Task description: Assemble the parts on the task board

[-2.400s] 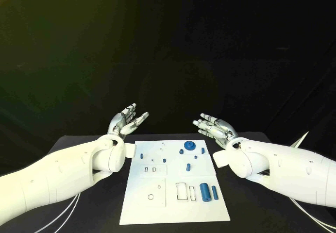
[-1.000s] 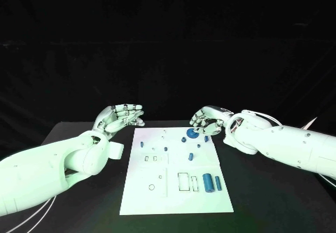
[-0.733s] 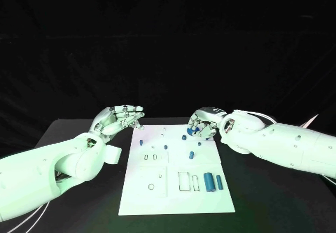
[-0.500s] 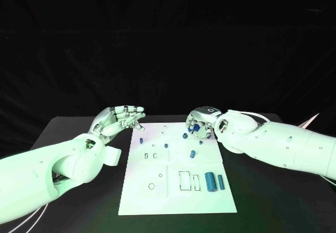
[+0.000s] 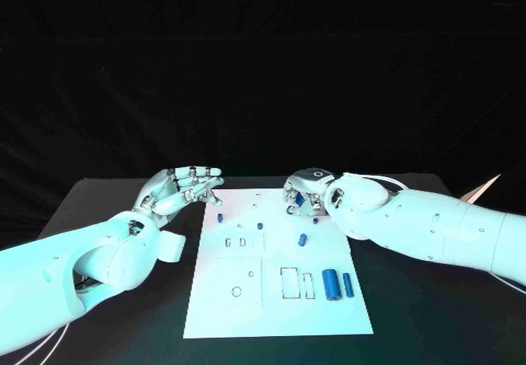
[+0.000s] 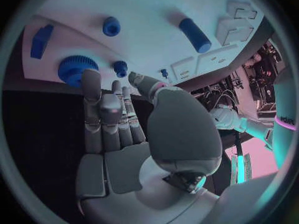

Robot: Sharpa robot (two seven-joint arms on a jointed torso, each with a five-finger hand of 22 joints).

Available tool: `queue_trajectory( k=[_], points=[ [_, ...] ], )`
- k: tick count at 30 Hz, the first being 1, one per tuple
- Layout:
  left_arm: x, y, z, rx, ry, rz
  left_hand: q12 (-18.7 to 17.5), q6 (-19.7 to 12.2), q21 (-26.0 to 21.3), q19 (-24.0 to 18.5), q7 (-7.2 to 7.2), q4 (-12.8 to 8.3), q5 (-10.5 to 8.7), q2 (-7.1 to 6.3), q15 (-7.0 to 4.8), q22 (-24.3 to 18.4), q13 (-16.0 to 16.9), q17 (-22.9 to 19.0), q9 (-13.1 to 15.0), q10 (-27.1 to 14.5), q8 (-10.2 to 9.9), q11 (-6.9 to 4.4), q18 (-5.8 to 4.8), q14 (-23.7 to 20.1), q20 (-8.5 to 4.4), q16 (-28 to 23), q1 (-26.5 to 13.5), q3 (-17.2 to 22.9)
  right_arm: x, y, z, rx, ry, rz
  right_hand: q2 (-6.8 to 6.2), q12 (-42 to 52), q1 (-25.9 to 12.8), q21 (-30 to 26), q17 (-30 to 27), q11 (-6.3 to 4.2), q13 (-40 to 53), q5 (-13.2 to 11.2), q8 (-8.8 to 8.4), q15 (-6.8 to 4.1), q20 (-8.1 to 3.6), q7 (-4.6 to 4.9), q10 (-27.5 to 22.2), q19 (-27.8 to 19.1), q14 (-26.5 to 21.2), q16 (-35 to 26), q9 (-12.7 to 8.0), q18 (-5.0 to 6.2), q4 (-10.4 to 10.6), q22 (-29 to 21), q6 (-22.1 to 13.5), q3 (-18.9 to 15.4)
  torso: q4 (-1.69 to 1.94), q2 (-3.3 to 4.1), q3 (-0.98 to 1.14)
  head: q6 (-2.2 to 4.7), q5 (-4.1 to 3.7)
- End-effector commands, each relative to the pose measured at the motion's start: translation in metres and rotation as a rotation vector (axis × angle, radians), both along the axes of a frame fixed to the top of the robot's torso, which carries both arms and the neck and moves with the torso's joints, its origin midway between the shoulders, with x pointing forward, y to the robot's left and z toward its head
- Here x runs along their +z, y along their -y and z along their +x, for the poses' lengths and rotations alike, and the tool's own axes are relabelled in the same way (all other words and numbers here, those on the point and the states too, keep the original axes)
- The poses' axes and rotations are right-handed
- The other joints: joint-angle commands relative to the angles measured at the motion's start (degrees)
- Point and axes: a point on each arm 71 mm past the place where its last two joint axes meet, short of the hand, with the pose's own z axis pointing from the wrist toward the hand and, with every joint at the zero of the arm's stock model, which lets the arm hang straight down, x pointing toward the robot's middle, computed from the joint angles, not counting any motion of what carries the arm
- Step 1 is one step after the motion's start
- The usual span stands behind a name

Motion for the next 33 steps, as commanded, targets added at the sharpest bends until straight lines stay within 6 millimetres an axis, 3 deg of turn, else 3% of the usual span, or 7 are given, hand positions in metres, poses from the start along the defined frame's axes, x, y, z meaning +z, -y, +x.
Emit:
queue_trajectory(
  k=[1, 5, 22, 27, 33],
  points=[
    [0.0019, 0.0015, -0.0001, -0.007, 0.004, -0.003, -0.3, 0.3, 0.8, -1.5, 0.69, -0.6, 0.35, -0.05, -0.21, 0.9, 1.0, 1.0, 1.1, 0.9, -0.3, -0.28, 1.3, -0.7, -0.21, 1.1, -1.3, 2.5, -0.0013, 0.0002, 0.0008, -0.004, -0.005, -0.017, -0.84, 0.0, 0.3, 1.8, 1.3, -0.01, 0.7, 0.4, -0.78, 0.04, 0.17, 0.18, -1.5, 0.8, 0.5, 1.1, 0.8, -1.6, 1.3, 1.2, -0.9, 0.5, 0.25, 0.31, -0.12, -0.01, -0.14],
    [0.0022, 0.0013, 0.0, -0.007, 0.005, -0.003, -0.4, 0.2, 1.0, -1.9, 0.77, -0.6, 0.33, -0.05, -0.11, 1.1, 1.0, 1.0, 1.1, 0.7, -0.4, -0.2, 1.26, -1.1, -0.14, 1.3, -1.4, 2.6, -0.0019, 0.0008, 0.0017, -0.008, -0.004, -0.028, -0.9, -0.1, 0.3, 1.9, 1.5, 0.06, 0.7, 0.3, -0.8, 0.11, 0.23, 0.21, -1.9, 0.6, 0.5, 1.4, 0.9, -1.59, 1.4, 1.3, -0.9, 0.5, 0.17, 0.58, 0.02, 0.29, 0.0],
    [0.0026, -0.0016, 0.0009, -0.003, 0.003, -0.002, -0.5, 0.1, 1.2, -2.3, 0.84, -0.6, 0.31, -0.03, -0.02, 1.3, 1.0, 1.0, 1.2, 0.5, -0.5, -0.12, 1.24, -1.5, -0.07, 1.4, -1.5, 2.6, -0.0027, 0.0024, 0.0022, -0.012, 0.005, -0.058, -0.9, 0.0, 0.3, 4.2, 3.8, 0.23, 0.7, 0.3, -0.69, 0.3, 0.47, 0.25, -3.2, 1.0, 0.9, 3.8, 1.5, -1.91, 1.8, 4.3, -0.6, 0.2, 0.35, 1.26, 0.24, 0.61, -0.1],
    [0.0025, -0.0016, 0.0012, -0.003, 0.001, -0.003, -0.5, 0.0, 1.4, -2.5, 0.88, -0.6, 0.3, 0.05, 0.04, 1.4, 1.0, 1.0, 1.2, 0.5, -0.5, -0.08, 1.23, -1.7, -0.02, 1.5, -1.6, 2.7, -0.0031, 0.0007, 0.0019, -0.004, 0.005, -0.048, -0.5, 0.3, 0.3, 6.5, 5.7, 0.08, 1.0, 0.3, -0.38, 0.22, 0.46, 0.16, -2.4, 1.9, 1.5, 5.8, 2.0, -2.22, 2.2, 7.1, 0.0, 0.3, 0.37, 1.42, 0.23, 0.59, 0.02],
    [0.0022, -0.0022, 0.0016, -0.002, 0.0, -0.003, -0.5, 0.0, 1.4, -2.6, 0.89, -0.6, 0.3, 0.08, 0.04, 1.4, 1.0, 1.0, 1.2, 0.5, -0.5, -0.08, 1.23, -1.7, -0.01, 1.5, -1.6, 2.7, -0.0024, -0.0004, 0.0015, 0.002, 0.013, -0.029, 1.0, 0.7, 0.3, 11.4, 9.8, -0.66, 1.6, 0.5, 0.7, -0.29, -0.06, -0.59, 0.3, 4.0, 3.2, 9.7, 3.3, -3.01, 3.2, 13.2, 1.8, 1.4, 0.35, 1.56, 0.28, 0.67, 0.05]
  ],
)
